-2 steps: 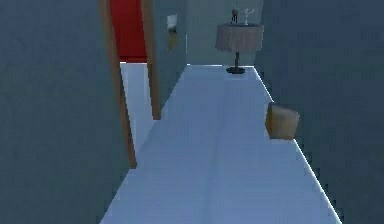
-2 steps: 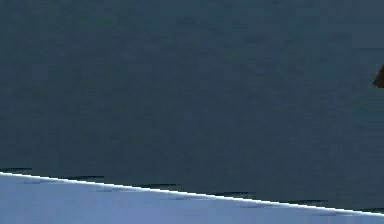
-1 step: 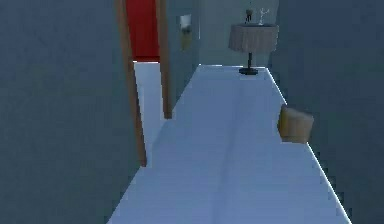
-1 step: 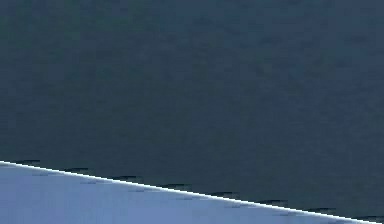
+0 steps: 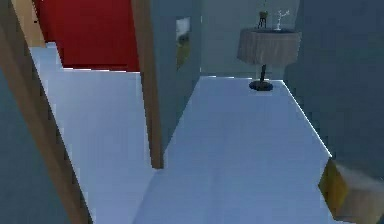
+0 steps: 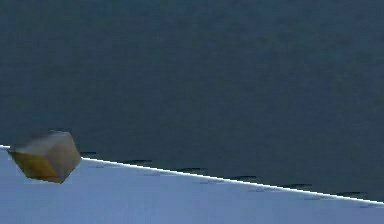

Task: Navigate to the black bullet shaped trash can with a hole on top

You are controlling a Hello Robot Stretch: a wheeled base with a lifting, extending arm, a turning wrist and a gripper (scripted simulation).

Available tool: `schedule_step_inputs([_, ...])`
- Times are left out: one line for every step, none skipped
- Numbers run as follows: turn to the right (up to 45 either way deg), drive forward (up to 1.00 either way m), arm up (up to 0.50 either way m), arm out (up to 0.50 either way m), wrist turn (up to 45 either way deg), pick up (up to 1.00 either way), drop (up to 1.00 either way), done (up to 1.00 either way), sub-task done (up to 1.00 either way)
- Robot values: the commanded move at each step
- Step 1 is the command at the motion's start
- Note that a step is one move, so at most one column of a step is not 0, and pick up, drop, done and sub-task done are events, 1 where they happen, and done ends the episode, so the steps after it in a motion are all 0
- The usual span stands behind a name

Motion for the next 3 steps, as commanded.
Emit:
schedule_step_inputs([0.0, 0.90, 0.00, 0.00, 0.0, 0.00, 0.00, 0.00, 0.00])
schedule_step_inputs([-45.0, 0.00, 0.00, 0.00, 0.0, 0.00, 0.00, 0.00, 0.00])
schedule_step_inputs([-9.0, 0.00, 0.00, 0.00, 0.0, 0.00, 0.00, 0.00, 0.00])
